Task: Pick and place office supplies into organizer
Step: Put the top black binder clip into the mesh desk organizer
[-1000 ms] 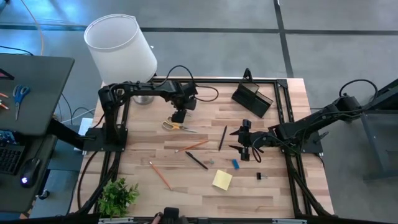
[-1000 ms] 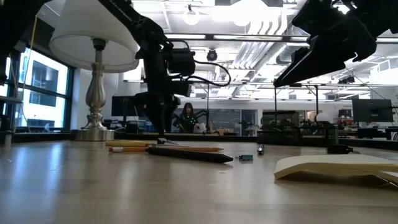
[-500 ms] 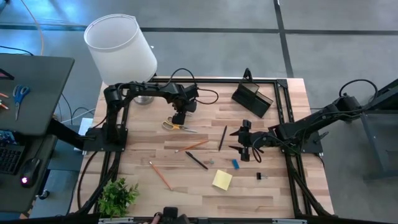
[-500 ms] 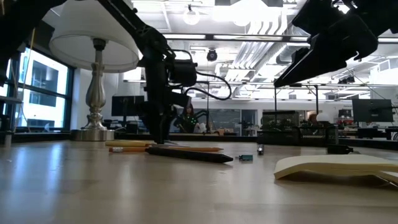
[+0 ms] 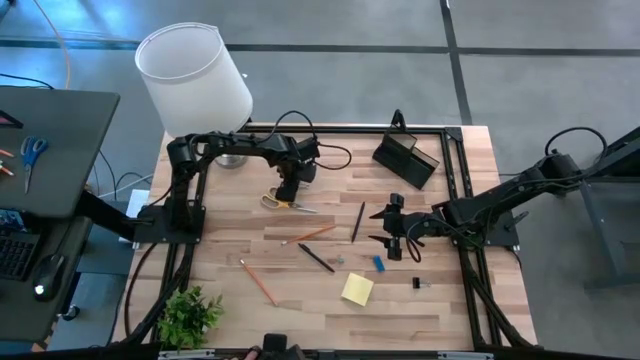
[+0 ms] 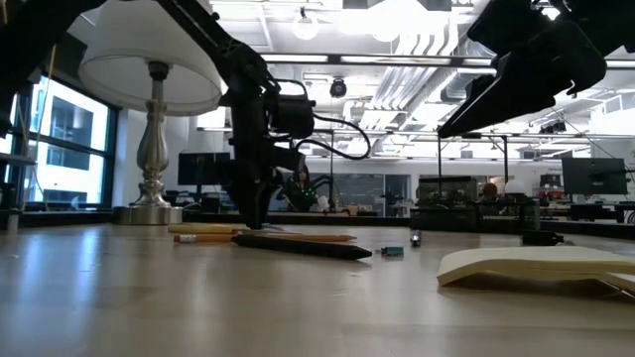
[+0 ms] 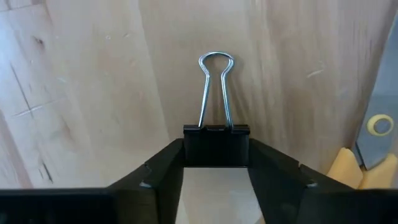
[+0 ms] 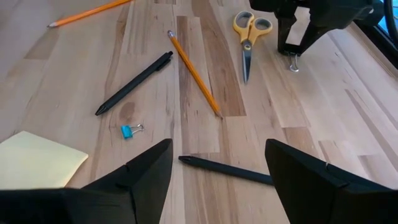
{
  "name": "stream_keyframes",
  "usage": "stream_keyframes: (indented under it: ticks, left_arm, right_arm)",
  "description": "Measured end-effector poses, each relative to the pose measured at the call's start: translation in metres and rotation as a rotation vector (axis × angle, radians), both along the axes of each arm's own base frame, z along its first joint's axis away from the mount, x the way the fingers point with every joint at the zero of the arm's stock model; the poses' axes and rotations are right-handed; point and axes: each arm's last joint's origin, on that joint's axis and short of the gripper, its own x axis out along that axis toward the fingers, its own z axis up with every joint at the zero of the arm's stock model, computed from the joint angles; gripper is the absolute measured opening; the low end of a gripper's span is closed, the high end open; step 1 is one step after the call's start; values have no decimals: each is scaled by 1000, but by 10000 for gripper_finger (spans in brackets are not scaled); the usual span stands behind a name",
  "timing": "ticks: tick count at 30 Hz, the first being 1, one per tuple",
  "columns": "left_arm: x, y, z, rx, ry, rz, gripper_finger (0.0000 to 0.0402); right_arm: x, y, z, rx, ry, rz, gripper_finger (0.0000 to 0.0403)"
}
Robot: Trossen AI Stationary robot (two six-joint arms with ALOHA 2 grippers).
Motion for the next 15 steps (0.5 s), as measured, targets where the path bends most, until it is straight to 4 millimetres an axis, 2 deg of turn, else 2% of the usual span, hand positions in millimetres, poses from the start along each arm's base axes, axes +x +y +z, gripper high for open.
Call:
stream_keyframes:
  ticks: [5, 13, 15]
  left_arm:
    - [0, 0, 0, -1, -5, 1, 121]
    - [-1, -2, 4, -8, 14, 3, 143]
    - [4, -3, 9, 1, -6, 7, 142]
  right_arm:
    - [0, 0, 0, 0, 0, 0, 252]
    - [1, 0, 1, 3, -11, 1, 252]
    - [1, 0, 1, 6, -18, 1, 252]
